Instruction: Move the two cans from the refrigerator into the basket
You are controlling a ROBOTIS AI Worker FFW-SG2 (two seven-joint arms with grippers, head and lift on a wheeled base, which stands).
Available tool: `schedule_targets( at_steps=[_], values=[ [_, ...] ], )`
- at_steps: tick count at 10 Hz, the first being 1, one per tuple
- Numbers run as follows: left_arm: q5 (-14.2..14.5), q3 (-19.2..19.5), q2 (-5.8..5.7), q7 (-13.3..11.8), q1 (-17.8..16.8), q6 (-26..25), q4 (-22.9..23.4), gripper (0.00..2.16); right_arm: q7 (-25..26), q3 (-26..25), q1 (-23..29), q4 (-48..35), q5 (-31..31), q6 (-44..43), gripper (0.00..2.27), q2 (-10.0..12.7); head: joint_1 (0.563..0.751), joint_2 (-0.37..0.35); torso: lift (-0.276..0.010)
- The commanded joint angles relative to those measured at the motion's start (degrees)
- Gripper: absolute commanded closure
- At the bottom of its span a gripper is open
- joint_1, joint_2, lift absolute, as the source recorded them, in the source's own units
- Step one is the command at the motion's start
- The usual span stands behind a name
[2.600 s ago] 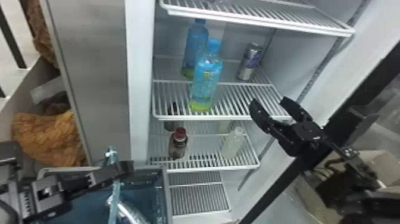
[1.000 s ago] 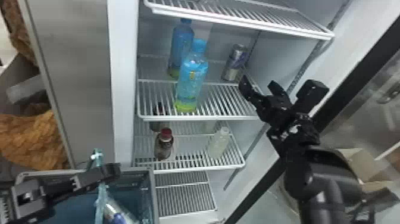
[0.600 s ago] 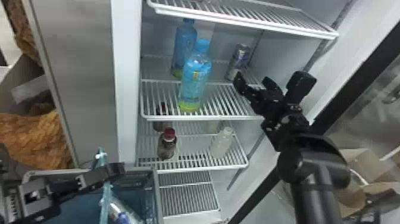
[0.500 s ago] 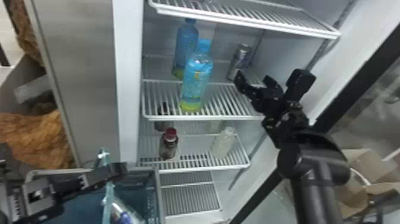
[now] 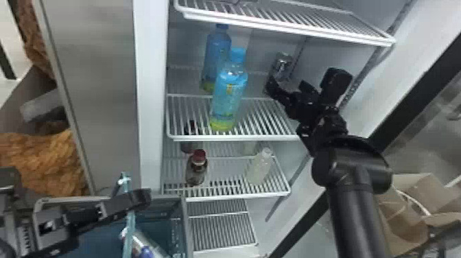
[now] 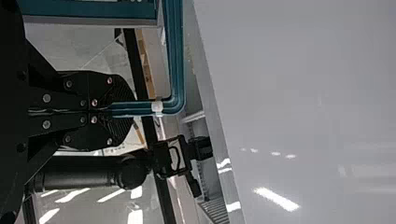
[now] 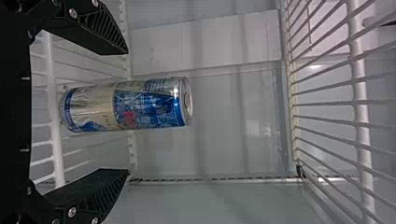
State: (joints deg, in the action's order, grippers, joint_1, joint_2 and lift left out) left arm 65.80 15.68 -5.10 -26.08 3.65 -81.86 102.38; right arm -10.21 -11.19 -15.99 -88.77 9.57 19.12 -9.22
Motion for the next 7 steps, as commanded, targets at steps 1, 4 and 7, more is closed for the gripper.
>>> schedule_targets(
  at_steps=[1,4,7],
  values=[
    [0.02,-0.03,-0.08,0.07,-0.14,0.16,-0.07,1.20,0.01,0.45,-2.01,2.36,-1.00,0.15,0.15,-0.01,0.676,-0.295,-0.035],
    [0.13,-0.37,-0.08,0.07,-0.28,0.16,-0.49,1.20,0.27,0.68,-5.25,6.44,-3.17,0.85,0.14,-0.01,0.670,-0.292,-0.035],
    [0.13,-0.60,-0.17,0.07,-0.56,0.31,-0.78,1.20,0.80,1.94,-8.20,10.38,-4.54,1.13,0.15,-0.01,0.667,-0.292,-0.035]
  ],
)
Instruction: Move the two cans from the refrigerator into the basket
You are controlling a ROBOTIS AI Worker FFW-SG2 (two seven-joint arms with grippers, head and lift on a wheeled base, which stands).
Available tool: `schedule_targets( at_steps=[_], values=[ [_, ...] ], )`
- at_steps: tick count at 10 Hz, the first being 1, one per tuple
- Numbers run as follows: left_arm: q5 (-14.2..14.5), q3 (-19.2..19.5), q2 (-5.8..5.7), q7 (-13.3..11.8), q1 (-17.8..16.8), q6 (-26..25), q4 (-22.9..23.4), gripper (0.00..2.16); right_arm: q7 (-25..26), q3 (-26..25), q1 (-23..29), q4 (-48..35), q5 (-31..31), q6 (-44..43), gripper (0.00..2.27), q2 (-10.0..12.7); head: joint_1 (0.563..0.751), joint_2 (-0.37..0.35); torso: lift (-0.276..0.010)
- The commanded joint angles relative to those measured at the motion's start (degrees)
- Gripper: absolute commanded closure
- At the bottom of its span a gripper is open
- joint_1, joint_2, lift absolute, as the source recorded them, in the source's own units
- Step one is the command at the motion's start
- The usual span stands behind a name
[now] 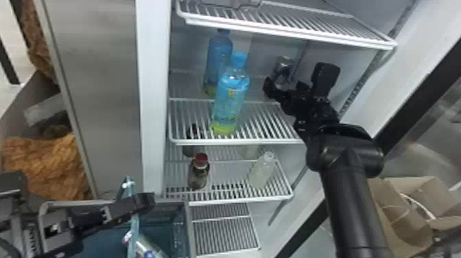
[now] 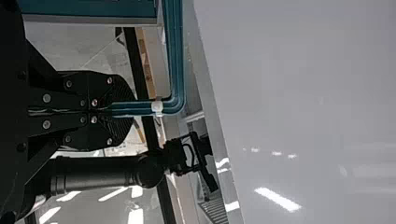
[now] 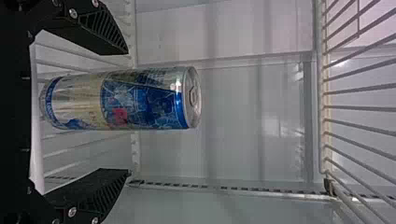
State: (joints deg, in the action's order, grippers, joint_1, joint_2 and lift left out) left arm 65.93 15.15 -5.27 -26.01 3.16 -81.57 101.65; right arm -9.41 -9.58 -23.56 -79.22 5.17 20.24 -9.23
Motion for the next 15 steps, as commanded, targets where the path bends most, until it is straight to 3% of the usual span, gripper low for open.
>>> schedule_targets(
  at_steps=[1,10,11,12,13,15],
  values=[
    [0.11,-0.18,-0.01,-0.01,-0.07,0.29,-0.19,1.20,0.10,0.56,-1.61,2.09,-0.71,0.01,0.15,0.00,0.667,-0.291,-0.035],
    [0.46,-0.75,-0.10,-0.01,-1.05,0.85,-1.17,1.20,1.06,1.93,-9.63,12.50,-4.03,0.15,0.19,-0.44,0.644,-0.289,-0.035],
    [0.46,-0.75,-0.10,-0.01,-1.05,0.99,-1.17,1.20,1.06,2.04,-10.05,12.78,-4.03,2.26,0.57,-0.52,0.644,-0.288,-0.035],
    [0.57,-0.75,-0.18,-0.01,-1.05,0.99,-1.17,1.20,0.97,2.39,-10.05,12.92,-4.03,2.54,1.09,-0.70,0.646,-0.286,-0.035],
    [0.57,-0.75,-0.18,-0.01,-0.91,0.99,-1.17,1.20,1.06,2.39,-9.77,12.36,-4.26,2.54,1.26,-0.70,0.648,-0.285,-0.035],
    [0.57,-0.75,-0.10,-0.01,-0.91,0.99,-1.17,1.20,1.06,2.61,-9.35,11.79,-4.48,1.98,1.26,-0.79,0.649,-0.285,-0.035]
  ],
)
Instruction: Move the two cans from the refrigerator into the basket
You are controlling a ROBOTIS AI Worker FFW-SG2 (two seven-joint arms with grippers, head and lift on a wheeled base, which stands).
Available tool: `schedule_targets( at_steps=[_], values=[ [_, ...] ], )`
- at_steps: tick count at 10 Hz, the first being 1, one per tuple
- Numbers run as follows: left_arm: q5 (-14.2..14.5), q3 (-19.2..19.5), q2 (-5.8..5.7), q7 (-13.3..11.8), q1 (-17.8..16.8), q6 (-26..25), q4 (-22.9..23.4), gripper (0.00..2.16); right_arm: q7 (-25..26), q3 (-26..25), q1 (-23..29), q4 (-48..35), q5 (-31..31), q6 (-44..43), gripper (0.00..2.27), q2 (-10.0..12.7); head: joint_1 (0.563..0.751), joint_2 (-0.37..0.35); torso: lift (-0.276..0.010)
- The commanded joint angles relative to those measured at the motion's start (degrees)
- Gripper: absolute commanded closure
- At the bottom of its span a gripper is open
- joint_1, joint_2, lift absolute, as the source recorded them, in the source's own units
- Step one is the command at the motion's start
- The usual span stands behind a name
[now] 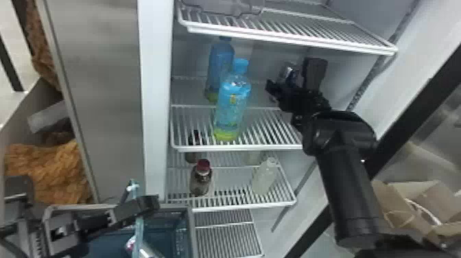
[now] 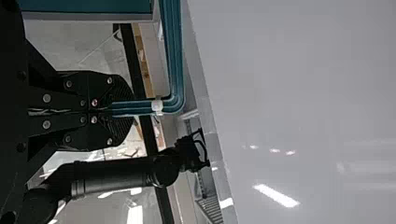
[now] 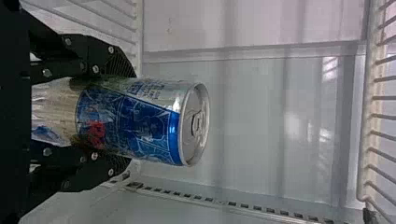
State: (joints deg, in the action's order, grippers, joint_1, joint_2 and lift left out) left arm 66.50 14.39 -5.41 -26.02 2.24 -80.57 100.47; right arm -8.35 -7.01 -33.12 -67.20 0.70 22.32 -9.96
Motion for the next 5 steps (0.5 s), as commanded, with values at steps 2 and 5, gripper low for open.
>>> schedule_targets(
  at_steps=[2,5],
  values=[
    [0.00,0.00,0.05,0.00,0.14,0.14,0.00,1.20,0.00,0.04,1.34,-1.78,-0.02,-0.11,1.26,-0.06,0.650,-0.285,-0.035],
    [0.23,0.35,-0.04,-0.09,0.29,0.14,0.00,1.20,0.00,0.04,7.39,-11.34,0.21,2.42,1.27,-0.06,0.654,-0.285,-0.035]
  ],
)
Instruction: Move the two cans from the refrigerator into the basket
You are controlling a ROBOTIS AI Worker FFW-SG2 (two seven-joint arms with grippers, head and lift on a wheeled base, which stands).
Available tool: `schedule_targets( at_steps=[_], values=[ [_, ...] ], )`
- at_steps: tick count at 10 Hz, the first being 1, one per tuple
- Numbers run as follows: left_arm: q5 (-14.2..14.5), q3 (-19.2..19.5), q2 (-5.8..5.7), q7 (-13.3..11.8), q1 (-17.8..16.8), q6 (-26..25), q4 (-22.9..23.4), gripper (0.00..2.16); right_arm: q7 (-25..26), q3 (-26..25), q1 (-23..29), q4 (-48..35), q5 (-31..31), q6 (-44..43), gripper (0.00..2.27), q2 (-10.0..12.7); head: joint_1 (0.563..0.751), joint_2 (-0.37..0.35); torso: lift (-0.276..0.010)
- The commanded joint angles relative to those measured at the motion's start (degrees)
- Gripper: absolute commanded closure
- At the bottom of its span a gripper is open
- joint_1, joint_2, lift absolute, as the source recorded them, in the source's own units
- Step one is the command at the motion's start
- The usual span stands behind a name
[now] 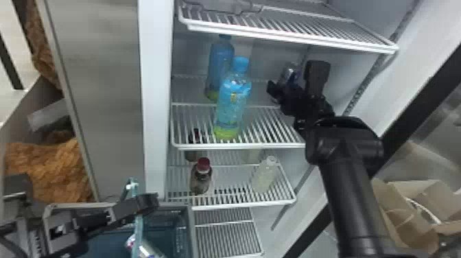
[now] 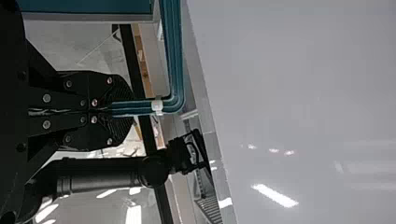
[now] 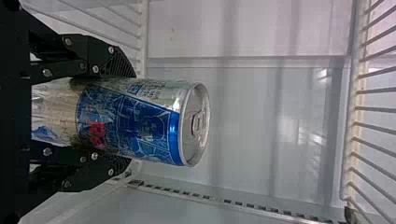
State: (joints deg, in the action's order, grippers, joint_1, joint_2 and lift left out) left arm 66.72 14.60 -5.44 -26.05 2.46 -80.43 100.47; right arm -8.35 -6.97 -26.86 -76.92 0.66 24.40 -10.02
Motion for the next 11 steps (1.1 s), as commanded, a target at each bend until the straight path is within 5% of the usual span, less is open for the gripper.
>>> schedule_targets(
  at_steps=[1,11],
  values=[
    [0.12,0.14,-0.01,-0.06,0.20,0.00,0.00,1.20,0.00,0.45,3.09,-5.14,1.17,1.47,1.27,-0.35,0.658,-0.284,-0.035],
    [0.46,0.48,-0.44,-0.50,1.61,0.00,0.00,1.20,0.00,1.71,24.75,-36.21,11.79,10.05,1.27,-4.65,0.695,-0.245,-0.035]
  ],
)
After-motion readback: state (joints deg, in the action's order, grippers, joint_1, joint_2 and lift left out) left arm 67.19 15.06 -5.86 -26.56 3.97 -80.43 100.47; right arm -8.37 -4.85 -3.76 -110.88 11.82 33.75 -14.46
